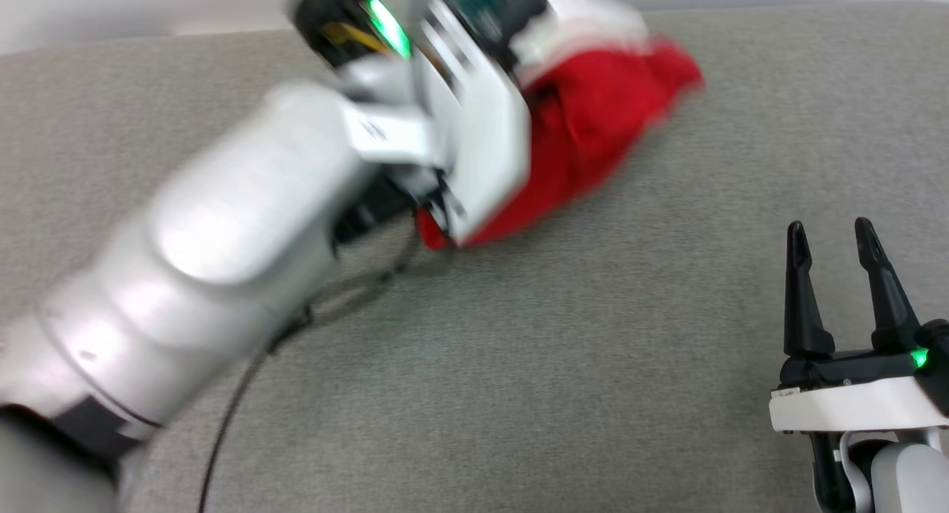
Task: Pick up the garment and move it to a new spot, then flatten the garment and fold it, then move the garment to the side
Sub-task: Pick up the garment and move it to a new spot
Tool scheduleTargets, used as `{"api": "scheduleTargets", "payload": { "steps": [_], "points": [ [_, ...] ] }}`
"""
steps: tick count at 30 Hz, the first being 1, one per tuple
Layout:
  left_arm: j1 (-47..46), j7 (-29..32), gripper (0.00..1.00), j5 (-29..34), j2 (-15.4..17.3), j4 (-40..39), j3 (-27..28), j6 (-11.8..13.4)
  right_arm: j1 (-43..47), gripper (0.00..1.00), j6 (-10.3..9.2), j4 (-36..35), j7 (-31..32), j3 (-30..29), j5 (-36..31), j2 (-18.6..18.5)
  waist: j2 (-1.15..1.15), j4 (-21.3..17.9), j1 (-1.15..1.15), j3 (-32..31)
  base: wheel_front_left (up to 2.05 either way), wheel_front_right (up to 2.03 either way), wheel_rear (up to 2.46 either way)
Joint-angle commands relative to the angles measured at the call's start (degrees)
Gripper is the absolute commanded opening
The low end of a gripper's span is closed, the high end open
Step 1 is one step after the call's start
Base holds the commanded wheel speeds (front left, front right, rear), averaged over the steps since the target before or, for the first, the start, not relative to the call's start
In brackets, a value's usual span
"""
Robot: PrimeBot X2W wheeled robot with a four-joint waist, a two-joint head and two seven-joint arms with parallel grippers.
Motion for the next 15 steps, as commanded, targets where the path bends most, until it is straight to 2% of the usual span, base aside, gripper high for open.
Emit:
{"api": "scheduleTargets", "payload": {
  "steps": [1, 7, 15],
  "points": [
    [1.09, -0.55, 0.00, -0.03, -0.31, 0.24, -1.00, 0.01, 0.67, 1.00, -0.02, 0.04, -0.14, 0.00, 0.47, 0.11, 0.00, -1.45, 0.01, -0.09, 0.00, 0.00, 0.00],
    [7.97, -4.98, 0.00, -2.71, -6.04, 3.67, -11.56, 0.01, 0.65, 1.00, -0.02, -0.05, -0.14, -0.36, 1.05, 0.12, 0.00, -3.29, 0.01, 0.81, 0.00, 0.00, 0.00],
    [18.18, -7.48, 0.00, -3.97, -11.28, 8.04, -15.04, 0.00, 0.50, 1.00, -0.02, 0.20, -0.14, -0.66, 0.53, 0.12, 0.00, -3.20, 0.01, 1.96, 0.00, 0.00, 0.00]
  ]
}}
